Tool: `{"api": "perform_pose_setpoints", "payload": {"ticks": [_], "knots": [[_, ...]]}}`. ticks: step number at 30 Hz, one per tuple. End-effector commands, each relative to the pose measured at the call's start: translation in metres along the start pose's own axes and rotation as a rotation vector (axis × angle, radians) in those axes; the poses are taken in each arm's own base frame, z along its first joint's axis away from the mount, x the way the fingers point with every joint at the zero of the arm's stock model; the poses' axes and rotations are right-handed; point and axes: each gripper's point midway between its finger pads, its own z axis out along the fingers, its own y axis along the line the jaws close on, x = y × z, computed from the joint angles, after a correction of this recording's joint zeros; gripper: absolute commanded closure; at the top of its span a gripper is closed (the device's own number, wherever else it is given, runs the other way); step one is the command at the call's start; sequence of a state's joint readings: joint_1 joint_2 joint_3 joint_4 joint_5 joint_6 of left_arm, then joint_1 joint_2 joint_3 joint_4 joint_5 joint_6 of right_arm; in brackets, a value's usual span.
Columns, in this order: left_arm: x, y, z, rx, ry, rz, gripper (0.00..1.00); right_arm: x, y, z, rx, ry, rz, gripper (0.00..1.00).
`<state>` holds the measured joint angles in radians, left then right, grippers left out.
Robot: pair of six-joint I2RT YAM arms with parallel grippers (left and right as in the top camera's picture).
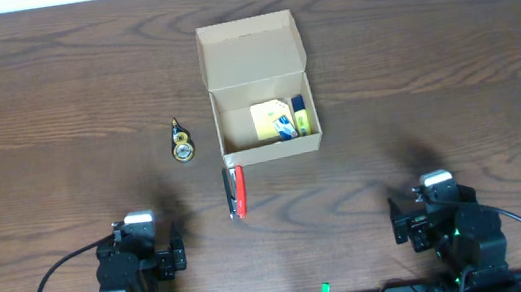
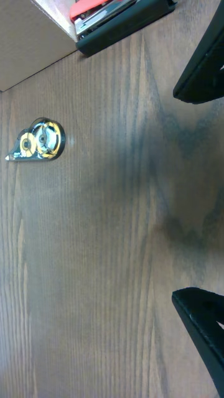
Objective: Pack container
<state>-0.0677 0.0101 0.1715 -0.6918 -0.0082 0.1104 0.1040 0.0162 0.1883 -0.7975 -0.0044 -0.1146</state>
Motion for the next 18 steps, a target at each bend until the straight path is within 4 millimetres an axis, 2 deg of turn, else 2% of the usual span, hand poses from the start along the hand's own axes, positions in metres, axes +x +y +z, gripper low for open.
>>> {"api": "perform_pose_setpoints", "payload": {"ticks": [1,3,7,11,14,18], "knots": [[0.008,0.005,0.002,-0.027,0.023,0.017,0.05,0.004,0.0,0.002,0.0,0.004,-0.011,0.01],[0.005,0.005,0.002,-0.03,0.012,0.013,0.05,0.004,0.0,0.002,0.0,0.004,-0.011,0.01],[-0.002,0.003,0.0,-0.013,-0.01,-0.143,0.05,0.004,0.0,0.002,0.0,0.004,-0.011,0.01],[-0.012,-0.004,-0.01,0.031,-0.003,-0.166,0.05,0.004,0.0,0.002,0.0,0.004,-0.011,0.01],[-0.022,0.007,-0.027,-0.026,0.056,-0.163,0.05,0.004,0.0,0.002,0.0,0.004,-0.011,0.01],[-0.048,0.02,-0.045,-0.095,0.149,-0.153,0.05,0.004,0.0,0.002,0.0,0.004,-0.011,0.01]]}}
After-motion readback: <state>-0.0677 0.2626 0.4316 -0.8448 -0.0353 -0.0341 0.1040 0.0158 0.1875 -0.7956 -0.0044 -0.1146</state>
